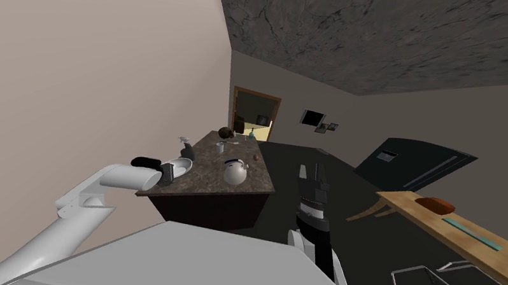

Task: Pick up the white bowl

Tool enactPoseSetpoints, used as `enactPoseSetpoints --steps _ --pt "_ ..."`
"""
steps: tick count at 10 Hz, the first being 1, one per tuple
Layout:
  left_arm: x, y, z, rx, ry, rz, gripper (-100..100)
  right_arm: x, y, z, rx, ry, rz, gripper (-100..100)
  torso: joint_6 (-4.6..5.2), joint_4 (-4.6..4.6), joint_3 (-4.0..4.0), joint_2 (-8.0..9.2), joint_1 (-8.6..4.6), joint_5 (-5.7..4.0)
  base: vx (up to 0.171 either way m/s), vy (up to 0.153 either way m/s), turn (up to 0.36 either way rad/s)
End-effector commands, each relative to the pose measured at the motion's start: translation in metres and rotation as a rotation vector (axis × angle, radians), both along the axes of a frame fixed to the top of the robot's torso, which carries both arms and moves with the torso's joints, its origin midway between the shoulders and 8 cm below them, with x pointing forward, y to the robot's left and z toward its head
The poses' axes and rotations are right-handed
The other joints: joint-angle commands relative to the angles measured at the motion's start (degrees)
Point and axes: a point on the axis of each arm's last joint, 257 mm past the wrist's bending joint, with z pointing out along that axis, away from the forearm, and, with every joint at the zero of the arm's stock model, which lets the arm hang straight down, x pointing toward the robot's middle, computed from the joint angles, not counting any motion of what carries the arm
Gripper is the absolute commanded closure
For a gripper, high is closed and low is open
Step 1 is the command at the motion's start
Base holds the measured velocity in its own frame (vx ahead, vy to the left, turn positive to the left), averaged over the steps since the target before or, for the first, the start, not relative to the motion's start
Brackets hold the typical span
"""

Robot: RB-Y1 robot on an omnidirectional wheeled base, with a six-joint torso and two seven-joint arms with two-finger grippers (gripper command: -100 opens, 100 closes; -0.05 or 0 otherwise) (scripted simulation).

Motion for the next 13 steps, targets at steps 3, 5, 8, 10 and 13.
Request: enactPoseSetpoints --steps 3,5,8,10,13 --pt "-0.011 0.004 -0.015 -0.008 0.070 0.019 -100 0.000 0.000 0.000 0.000 0.000 0.000 0 0.00 -0.02 -0.04 -0.06 -0.03 0.00 0.034 0.034 -0.051" --pt "-0.010 0.006 -0.023 -0.010 0.076 0.021 -100 0.000 0.000 0.000 0.000 0.000 0.000 0 -0.01 0.01 0.03 0.06 -0.17 -0.04 0.006 0.004 -0.001" --pt "-0.008 0.008 -0.029 -0.010 0.077 0.022 -100 0.000 0.000 0.000 0.000 0.000 0.000 0 -0.01 0.00 0.01 0.02 -0.17 -0.03 0.017 0.007 -0.002" --pt "-0.008 0.008 -0.029 -0.009 0.075 0.021 100 0.000 0.000 0.000 0.000 0.000 0.000 0 -0.01 0.02 0.05 0.09 -0.20 -0.04 0.000 0.000 0.000" --pt "-0.008 0.008 -0.029 -0.009 0.077 0.021 100 0.000 0.000 0.000 0.000 0.000 0.000 0 -0.03 0.05 0.09 0.13 -0.20 -0.04 0.000 0.000 0.000"
